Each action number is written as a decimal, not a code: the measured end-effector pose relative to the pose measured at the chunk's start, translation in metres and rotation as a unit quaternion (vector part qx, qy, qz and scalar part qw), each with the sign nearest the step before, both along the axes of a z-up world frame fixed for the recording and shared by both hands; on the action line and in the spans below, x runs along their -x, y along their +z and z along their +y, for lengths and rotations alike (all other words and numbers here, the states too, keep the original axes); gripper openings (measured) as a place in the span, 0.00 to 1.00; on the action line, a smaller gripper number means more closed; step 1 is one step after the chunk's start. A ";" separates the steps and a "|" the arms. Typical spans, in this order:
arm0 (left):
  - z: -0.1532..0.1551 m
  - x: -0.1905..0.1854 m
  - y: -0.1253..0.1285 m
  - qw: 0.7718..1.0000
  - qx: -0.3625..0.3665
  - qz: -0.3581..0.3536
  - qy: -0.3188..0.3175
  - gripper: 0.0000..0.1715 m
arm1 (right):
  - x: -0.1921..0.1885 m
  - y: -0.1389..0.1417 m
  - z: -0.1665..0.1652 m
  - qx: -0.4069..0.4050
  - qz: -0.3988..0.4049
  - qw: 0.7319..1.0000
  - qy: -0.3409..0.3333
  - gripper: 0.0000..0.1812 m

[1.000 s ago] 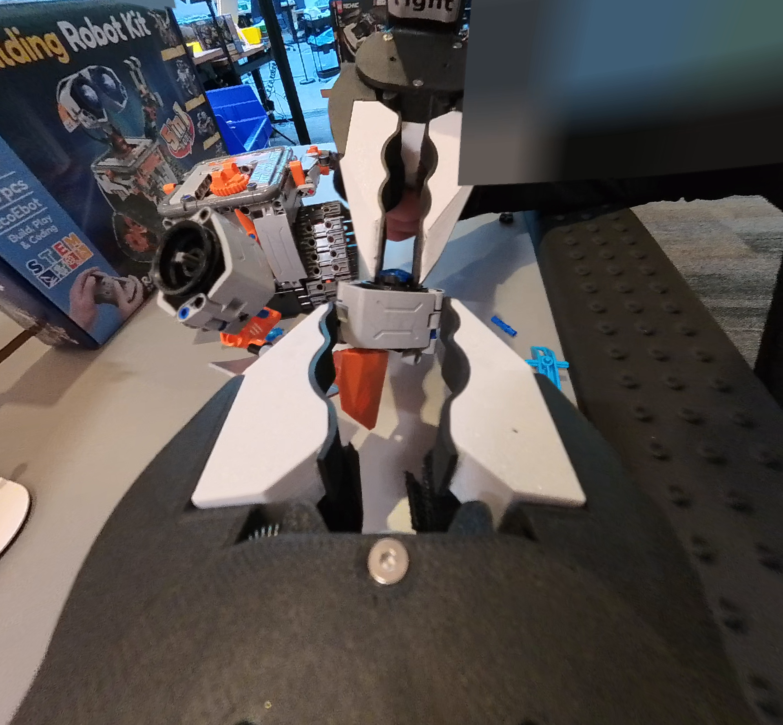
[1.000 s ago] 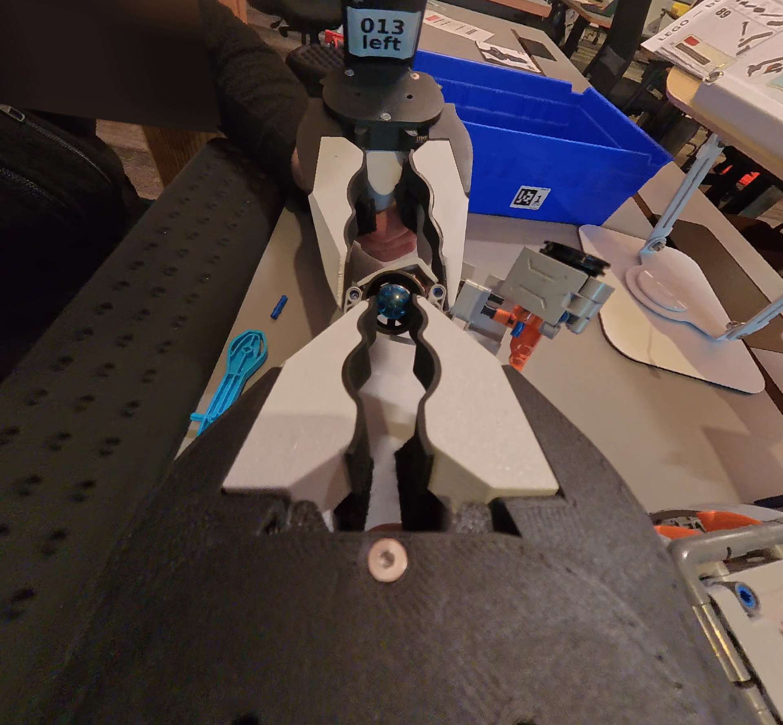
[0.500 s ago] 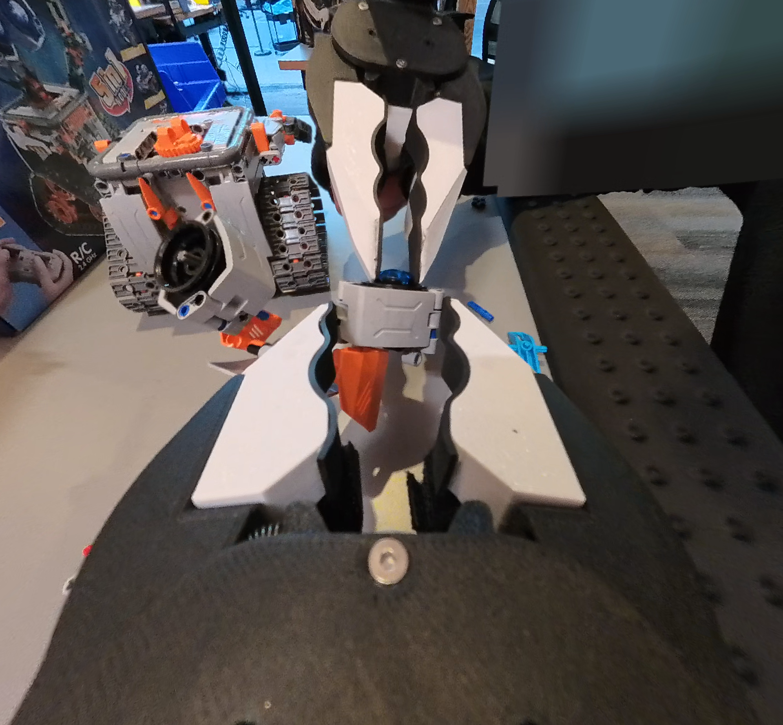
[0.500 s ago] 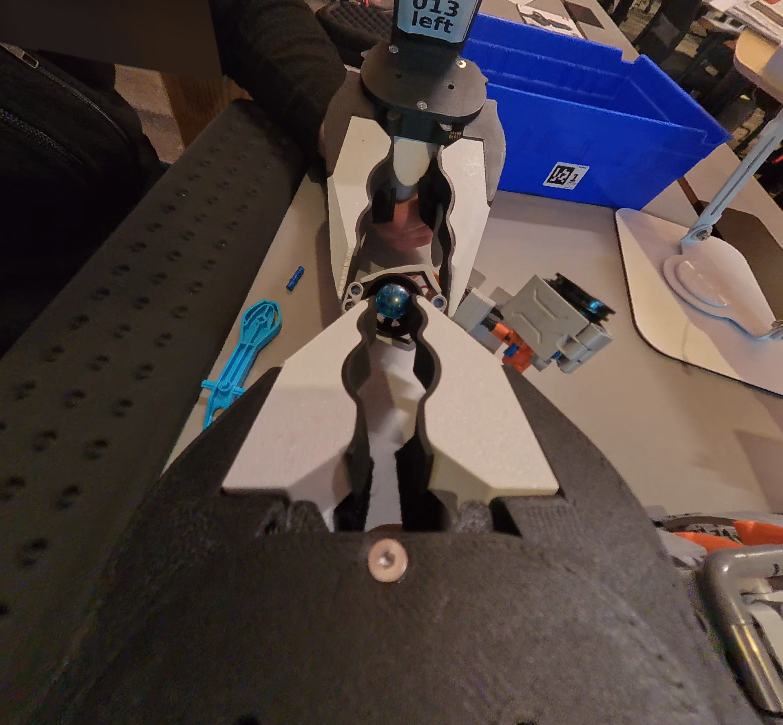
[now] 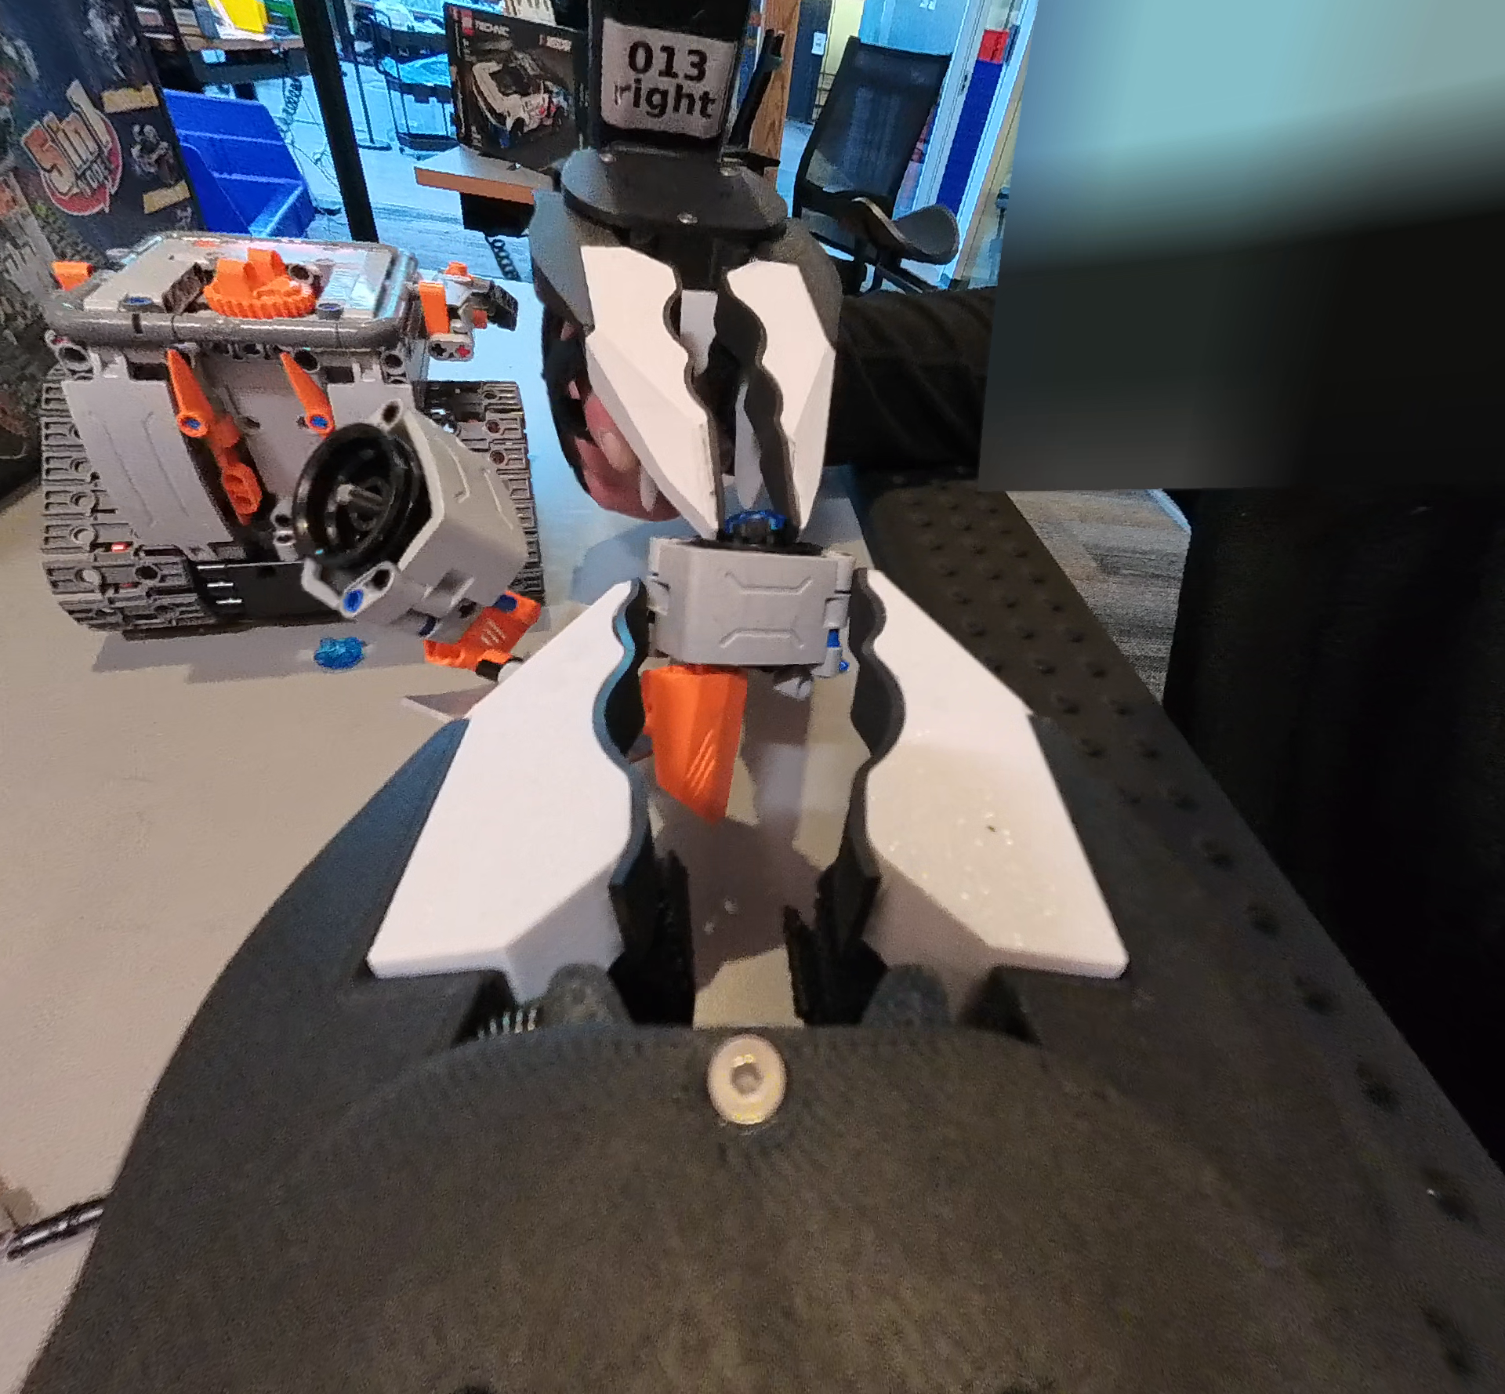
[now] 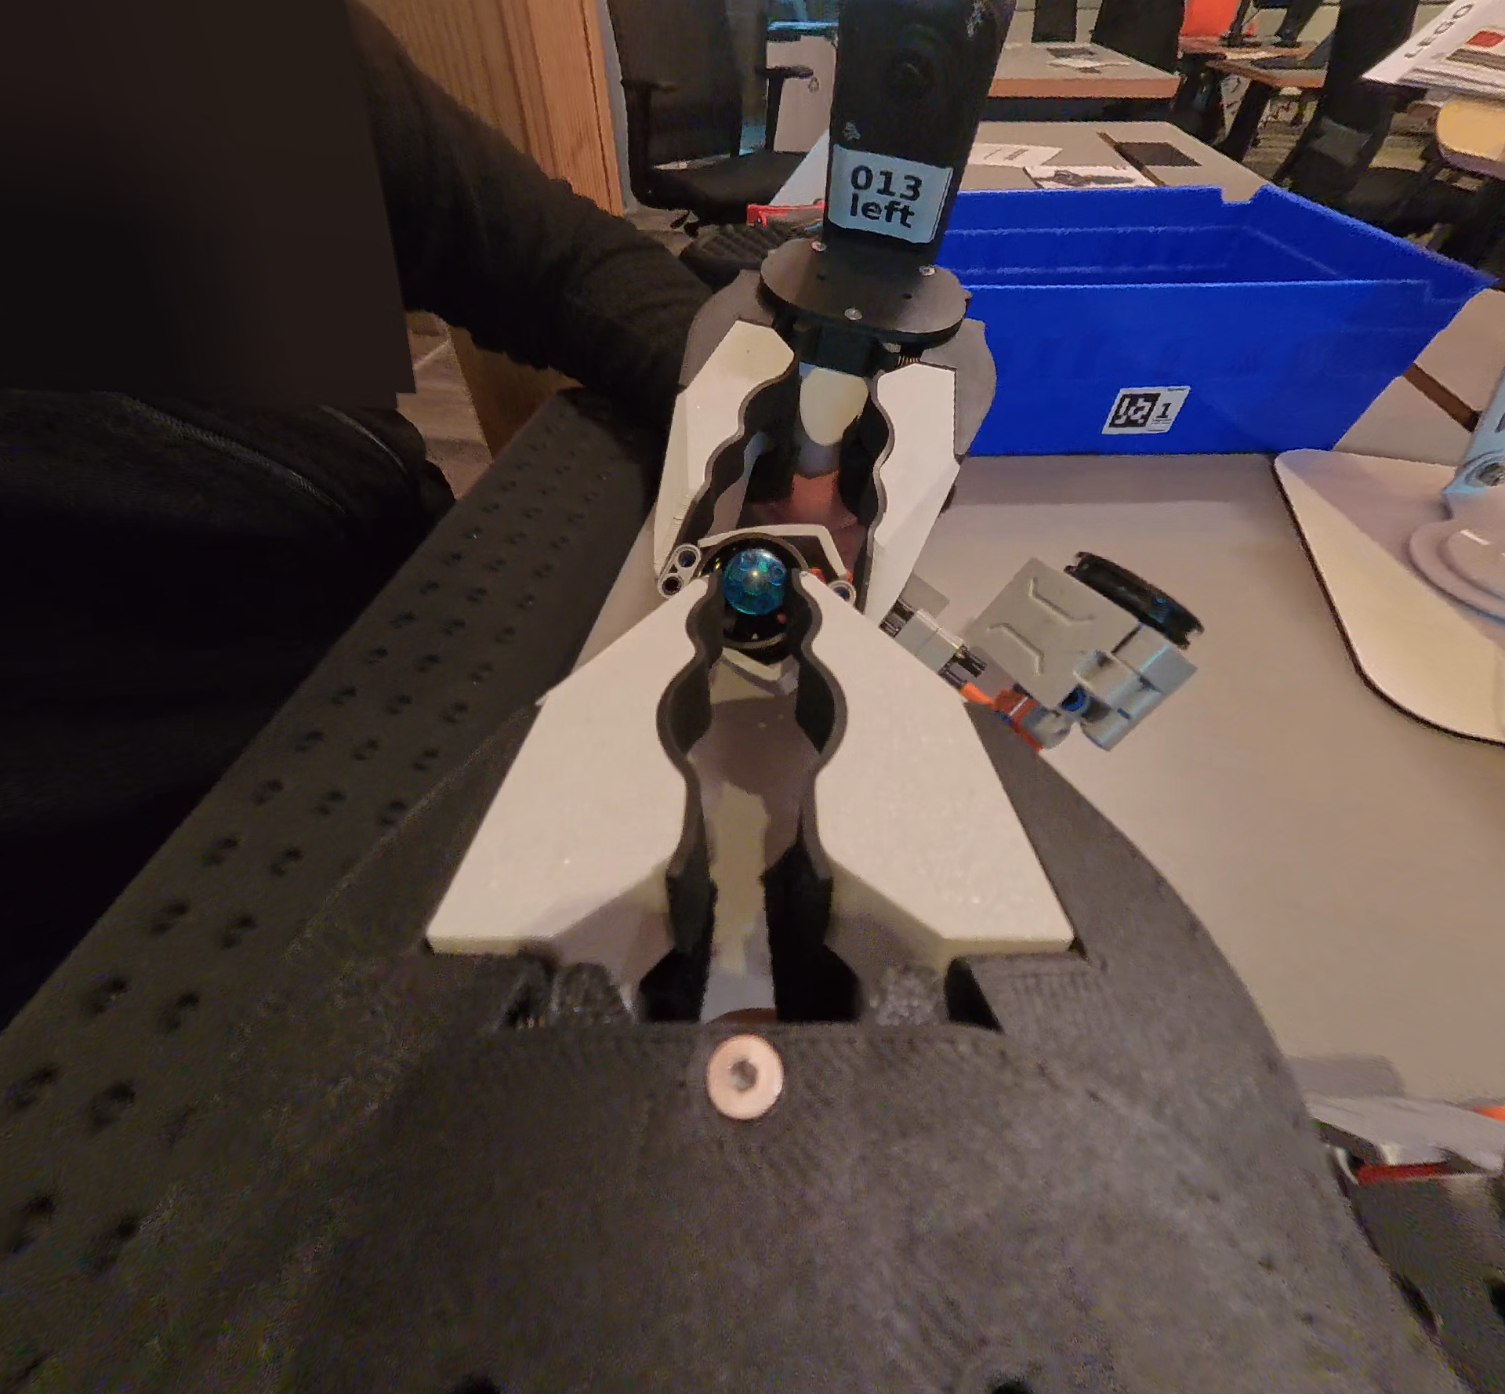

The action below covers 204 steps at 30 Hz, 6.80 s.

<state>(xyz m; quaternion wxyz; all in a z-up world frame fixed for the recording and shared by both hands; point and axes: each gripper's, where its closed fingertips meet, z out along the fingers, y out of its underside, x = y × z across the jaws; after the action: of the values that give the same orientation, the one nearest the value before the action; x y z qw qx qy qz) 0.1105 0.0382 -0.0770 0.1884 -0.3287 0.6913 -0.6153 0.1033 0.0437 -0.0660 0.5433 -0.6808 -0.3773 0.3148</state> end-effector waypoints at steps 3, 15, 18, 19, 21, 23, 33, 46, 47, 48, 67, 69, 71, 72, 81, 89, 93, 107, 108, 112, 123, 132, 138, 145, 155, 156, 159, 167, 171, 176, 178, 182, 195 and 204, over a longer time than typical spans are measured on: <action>0.002 -0.001 0.002 1.000 0.009 0.003 0.002 0.27 | -0.001 0.002 0.002 0.010 0.016 1.000 -0.005 0.07; -0.003 0.002 -0.001 0.999 0.020 0.020 -0.019 0.27 | 0.002 -0.003 -0.003 0.002 -0.027 1.000 0.004 0.07; -0.004 0.004 0.001 0.999 0.030 0.020 -0.027 0.27 | 0.004 -0.001 -0.004 -0.002 -0.018 1.000 0.010 0.07; -0.004 0.004 0.001 0.999 0.032 0.020 -0.027 0.27 | 0.003 -0.001 -0.004 -0.002 -0.018 1.000 0.009 0.07; -0.004 0.004 0.002 0.999 0.037 0.020 -0.029 0.27 | 0.003 0.000 -0.004 -0.004 -0.020 1.000 0.006 0.07; -0.004 0.004 0.002 0.999 0.034 0.017 -0.031 0.27 | 0.004 0.001 -0.004 -0.005 -0.025 1.000 0.002 0.07; -0.004 0.004 0.003 0.999 0.030 0.012 -0.030 0.28 | 0.003 0.002 -0.004 -0.019 -0.065 0.998 -0.018 0.08; -0.010 0.006 -0.002 0.998 0.031 0.029 -0.048 0.27 | 0.005 -0.006 -0.011 -0.016 -0.107 0.994 -0.004 0.07; -0.010 0.007 -0.003 0.998 0.029 0.031 -0.050 0.27 | 0.006 -0.007 -0.012 -0.015 -0.109 0.994 -0.001 0.07; -0.011 0.007 -0.005 0.998 0.027 0.034 -0.051 0.27 | 0.006 -0.009 -0.012 -0.015 -0.113 0.994 0.001 0.07; -0.018 0.009 -0.021 0.998 -0.003 0.046 -0.053 0.26 | 0.009 -0.027 -0.018 -0.014 -0.169 0.985 0.019 0.07; -0.017 0.009 -0.022 0.998 -0.009 0.045 -0.051 0.26 | 0.008 -0.028 -0.017 -0.012 -0.178 0.984 0.015 0.07; -0.018 0.008 -0.025 0.998 -0.018 0.046 -0.048 0.26 | 0.008 -0.031 -0.018 -0.006 -0.185 0.983 0.015 0.07; -0.018 0.008 -0.027 0.997 -0.022 0.047 -0.048 0.26 | 0.008 -0.033 -0.018 -0.004 -0.192 0.981 0.015 0.07; -0.019 0.006 -0.036 0.996 -0.052 0.054 -0.042 0.26 | 0.007 -0.042 -0.019 0.012 -0.229 0.973 0.010 0.07; -0.023 0.004 -0.041 0.995 -0.076 0.057 -0.038 0.26 | 0.006 -0.049 -0.019 0.024 -0.234 0.972 0.011 0.07; -0.023 0.001 -0.041 0.995 -0.078 0.053 -0.032 0.27 | 0.007 -0.050 -0.017 0.024 -0.231 0.973 0.008 0.07; -0.008 -0.007 -0.035 0.997 -0.053 0.054 -0.011 0.28 | -0.007 -0.035 -0.004 0.015 -0.191 0.981 -0.041 0.13; -0.007 -0.007 -0.035 0.997 -0.048 0.055 -0.011 0.28 | -0.006 -0.033 -0.004 0.013 -0.184 0.982 -0.041 0.14; -0.002 -0.007 -0.030 0.998 -0.027 0.058 -0.003 0.28 | -0.009 -0.030 -0.003 0.006 -0.189 0.980 -0.054 0.16; 0.026 -0.019 0.002 0.988 0.133 0.071 0.040 0.27 | -0.016 -0.025 0.033 -0.158 -0.369 0.890 -0.216 0.34; 0.031 -0.022 0.010 0.984 0.158 0.064 0.058 0.27 | -0.021 -0.014 0.044 -0.196 -0.413 0.844 -0.281 0.25; 0.030 -0.023 0.007 0.985 0.146 0.067 0.067 0.27 | -0.025 -0.017 0.043 -0.190 -0.430 0.836 -0.285 0.22; 0.029 -0.022 0.008 0.986 0.140 0.062 0.068 0.27 | -0.026 -0.015 0.042 -0.198 -0.457 0.818 -0.289 0.17; 0.030 -0.024 0.012 0.984 0.156 0.060 0.066 0.27 | -0.023 -0.012 0.043 -0.198 -0.435 0.832 -0.283 0.23; 0.031 -0.024 0.013 0.983 0.160 0.060 0.067 0.27 | -0.022 -0.012 0.043 -0.195 -0.432 0.834 -0.282 0.25; 0.032 -0.024 0.013 0.981 0.171 0.065 0.067 0.27 | -0.021 -0.014 0.043 -0.189 -0.427 0.838 -0.283 0.27; 0.034 -0.029 0.014 0.976 0.191 0.070 0.080 0.27 | -0.026 -0.011 0.048 -0.179 -0.429 0.822 -0.329 0.26; 0.034 -0.031 0.013 0.974 0.198 0.073 0.084 0.27 | -0.028 -0.012 0.048 -0.164 -0.426 0.824 -0.335 0.26; 0.035 -0.033 0.010 0.973 0.200 0.076 0.091 0.28 | -0.031 -0.015 0.048 -0.152 -0.431 0.824 -0.335 0.25; 0.034 -0.033 0.009 0.973 0.198 0.076 0.090 0.28 | -0.031 -0.016 0.048 -0.152 -0.434 0.823 -0.333 0.24; 0.033 -0.032 0.010 0.975 0.190 0.072 0.090 0.27 | -0.031 -0.015 0.046 -0.156 -0.441 0.819 -0.332 0.24; 0.028 -0.034 0.003 0.981 0.150 0.073 0.093 0.27 | -0.032 -0.020 0.042 -0.152 -0.481 0.810 -0.299 0.25; 0.028 -0.034 0.000 0.983 0.132 0.076 0.099 0.27 | -0.033 -0.022 0.042 -0.155 -0.494 0.801 -0.301 0.25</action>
<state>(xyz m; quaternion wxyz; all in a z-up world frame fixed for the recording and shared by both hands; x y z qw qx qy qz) 0.1449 0.0660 -0.0772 0.1499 -0.4632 0.5804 -0.6528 0.1360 0.0859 -0.0882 0.4487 -0.7301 -0.4146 -0.3062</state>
